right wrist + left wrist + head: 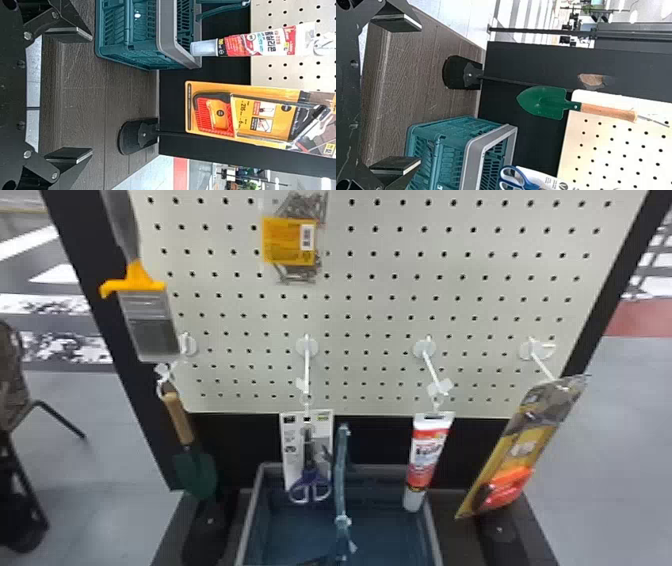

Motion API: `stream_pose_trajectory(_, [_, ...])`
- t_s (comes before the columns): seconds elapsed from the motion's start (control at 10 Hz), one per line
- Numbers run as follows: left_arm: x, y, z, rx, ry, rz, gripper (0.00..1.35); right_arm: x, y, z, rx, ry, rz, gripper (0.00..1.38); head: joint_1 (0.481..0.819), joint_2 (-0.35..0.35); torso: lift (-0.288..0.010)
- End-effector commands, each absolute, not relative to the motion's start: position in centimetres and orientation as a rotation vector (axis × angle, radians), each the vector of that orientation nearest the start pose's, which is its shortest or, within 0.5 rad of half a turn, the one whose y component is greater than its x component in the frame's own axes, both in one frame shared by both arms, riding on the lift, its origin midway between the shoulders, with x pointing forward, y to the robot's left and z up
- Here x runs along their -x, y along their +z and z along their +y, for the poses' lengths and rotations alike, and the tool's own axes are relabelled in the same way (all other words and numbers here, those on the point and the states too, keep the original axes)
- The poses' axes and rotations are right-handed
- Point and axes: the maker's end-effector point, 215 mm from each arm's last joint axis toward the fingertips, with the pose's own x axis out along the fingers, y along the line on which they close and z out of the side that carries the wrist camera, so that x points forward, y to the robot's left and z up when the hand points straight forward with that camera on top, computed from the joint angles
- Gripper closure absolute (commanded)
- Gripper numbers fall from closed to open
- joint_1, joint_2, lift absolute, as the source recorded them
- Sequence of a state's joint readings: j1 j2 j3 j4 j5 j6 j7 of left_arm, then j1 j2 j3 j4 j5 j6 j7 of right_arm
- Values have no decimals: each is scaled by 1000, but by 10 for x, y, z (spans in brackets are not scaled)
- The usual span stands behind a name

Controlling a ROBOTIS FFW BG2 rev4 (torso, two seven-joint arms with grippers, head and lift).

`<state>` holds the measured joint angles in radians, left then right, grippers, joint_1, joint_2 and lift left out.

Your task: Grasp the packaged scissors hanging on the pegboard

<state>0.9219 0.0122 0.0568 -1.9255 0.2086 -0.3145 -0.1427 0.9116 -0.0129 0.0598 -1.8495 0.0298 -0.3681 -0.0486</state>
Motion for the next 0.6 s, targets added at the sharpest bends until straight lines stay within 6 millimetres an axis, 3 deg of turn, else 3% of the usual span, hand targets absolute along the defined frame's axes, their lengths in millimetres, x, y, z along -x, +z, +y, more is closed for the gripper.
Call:
stream_pose_trajectory(0.0, [-271,-457,247,158,-22,239,125,-262,-476,-204,1,19,259,272,549,0,-100])
stream_pose_trajectory(0.5, [-263,-468,248,157,-24,272,125,-264,-471,-205,-5,32,249,272,549,0,-100])
